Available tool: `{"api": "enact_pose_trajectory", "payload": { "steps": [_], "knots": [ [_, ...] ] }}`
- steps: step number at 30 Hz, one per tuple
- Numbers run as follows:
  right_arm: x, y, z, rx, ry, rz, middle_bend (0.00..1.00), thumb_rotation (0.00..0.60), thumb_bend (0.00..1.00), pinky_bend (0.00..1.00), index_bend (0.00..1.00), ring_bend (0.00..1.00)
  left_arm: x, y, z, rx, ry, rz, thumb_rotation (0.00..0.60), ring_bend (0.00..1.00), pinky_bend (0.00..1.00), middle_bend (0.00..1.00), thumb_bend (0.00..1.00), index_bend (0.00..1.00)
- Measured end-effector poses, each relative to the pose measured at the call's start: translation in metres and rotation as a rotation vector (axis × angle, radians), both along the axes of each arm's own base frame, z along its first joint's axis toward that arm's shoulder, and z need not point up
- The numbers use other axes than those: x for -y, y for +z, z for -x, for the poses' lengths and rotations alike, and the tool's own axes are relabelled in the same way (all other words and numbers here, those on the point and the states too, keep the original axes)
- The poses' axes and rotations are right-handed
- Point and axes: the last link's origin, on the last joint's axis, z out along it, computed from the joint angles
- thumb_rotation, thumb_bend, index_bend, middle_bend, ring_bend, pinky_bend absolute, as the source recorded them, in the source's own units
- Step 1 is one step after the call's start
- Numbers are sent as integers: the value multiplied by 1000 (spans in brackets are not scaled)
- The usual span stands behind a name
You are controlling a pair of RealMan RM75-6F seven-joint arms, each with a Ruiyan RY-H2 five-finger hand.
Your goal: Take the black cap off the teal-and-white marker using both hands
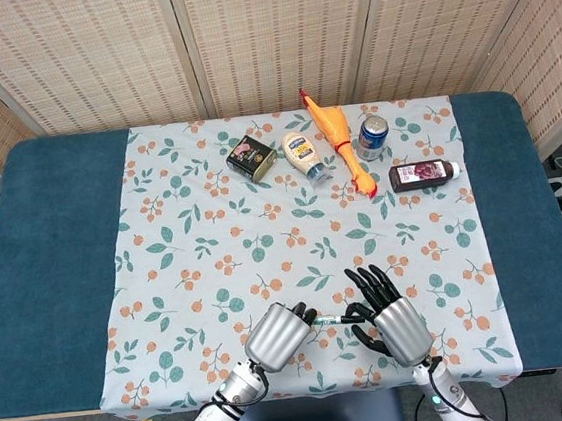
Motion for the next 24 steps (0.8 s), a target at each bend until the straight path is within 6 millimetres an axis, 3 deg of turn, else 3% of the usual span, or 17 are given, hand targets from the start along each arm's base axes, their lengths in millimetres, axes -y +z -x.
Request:
{"api": "enact_pose_trajectory", "payload": {
  "steps": [24],
  "knots": [
    [3, -3, -1, 19, -4, 18, 38, 600, 251, 33, 550, 0, 3, 3, 0, 4, -9, 13, 600, 1000, 1000, 988, 433, 782]
  ]
}}
